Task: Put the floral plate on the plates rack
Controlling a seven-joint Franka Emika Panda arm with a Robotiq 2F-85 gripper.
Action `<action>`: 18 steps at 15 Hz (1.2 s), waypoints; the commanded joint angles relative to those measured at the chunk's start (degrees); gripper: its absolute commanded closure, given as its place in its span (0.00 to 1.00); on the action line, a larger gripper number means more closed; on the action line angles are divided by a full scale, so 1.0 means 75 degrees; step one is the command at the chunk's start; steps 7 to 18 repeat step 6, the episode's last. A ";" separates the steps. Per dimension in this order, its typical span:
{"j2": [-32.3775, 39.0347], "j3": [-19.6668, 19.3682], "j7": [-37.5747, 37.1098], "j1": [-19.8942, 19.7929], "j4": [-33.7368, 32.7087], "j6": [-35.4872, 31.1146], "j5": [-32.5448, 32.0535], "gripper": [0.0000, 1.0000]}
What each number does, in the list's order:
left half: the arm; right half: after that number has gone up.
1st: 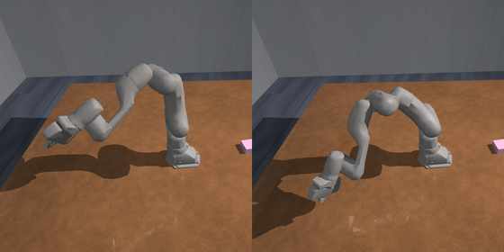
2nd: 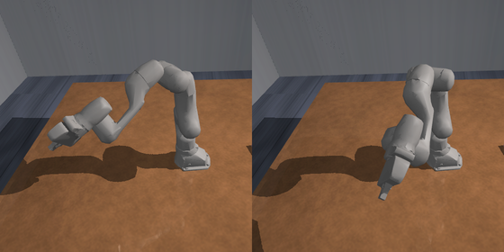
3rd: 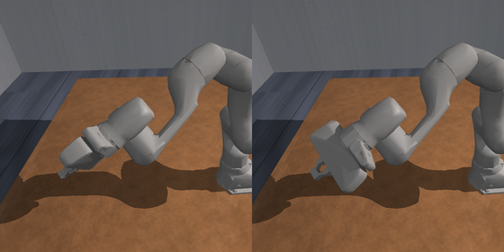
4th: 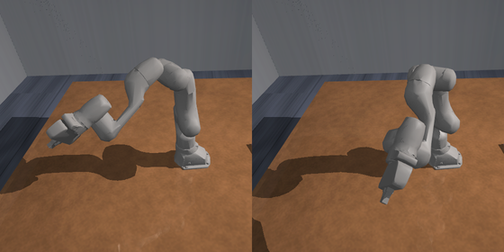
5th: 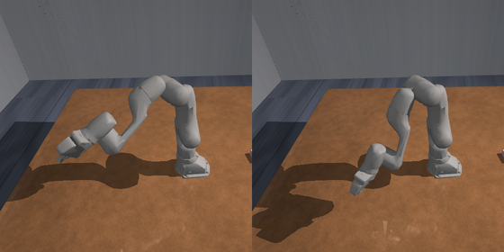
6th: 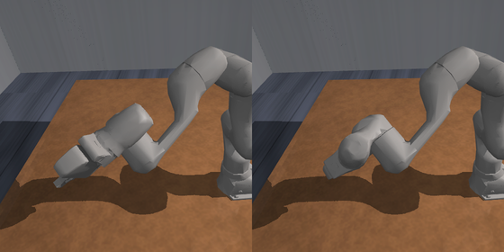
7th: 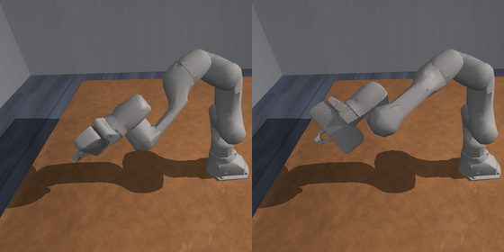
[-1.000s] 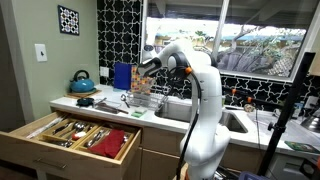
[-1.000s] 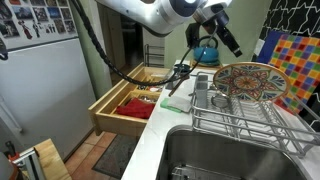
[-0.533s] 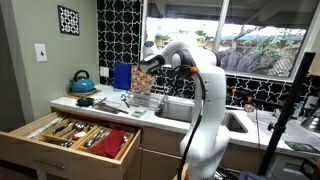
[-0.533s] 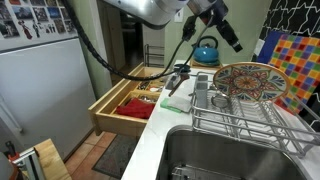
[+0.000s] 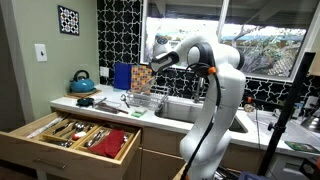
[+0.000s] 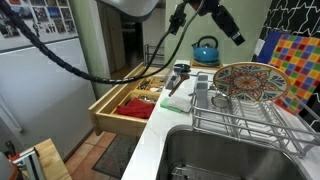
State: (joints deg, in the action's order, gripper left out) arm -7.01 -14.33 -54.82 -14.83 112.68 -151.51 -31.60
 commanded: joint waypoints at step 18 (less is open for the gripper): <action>-0.0525 -0.0191 0.0106 -0.0081 0.0760 -0.0358 0.0118 0.00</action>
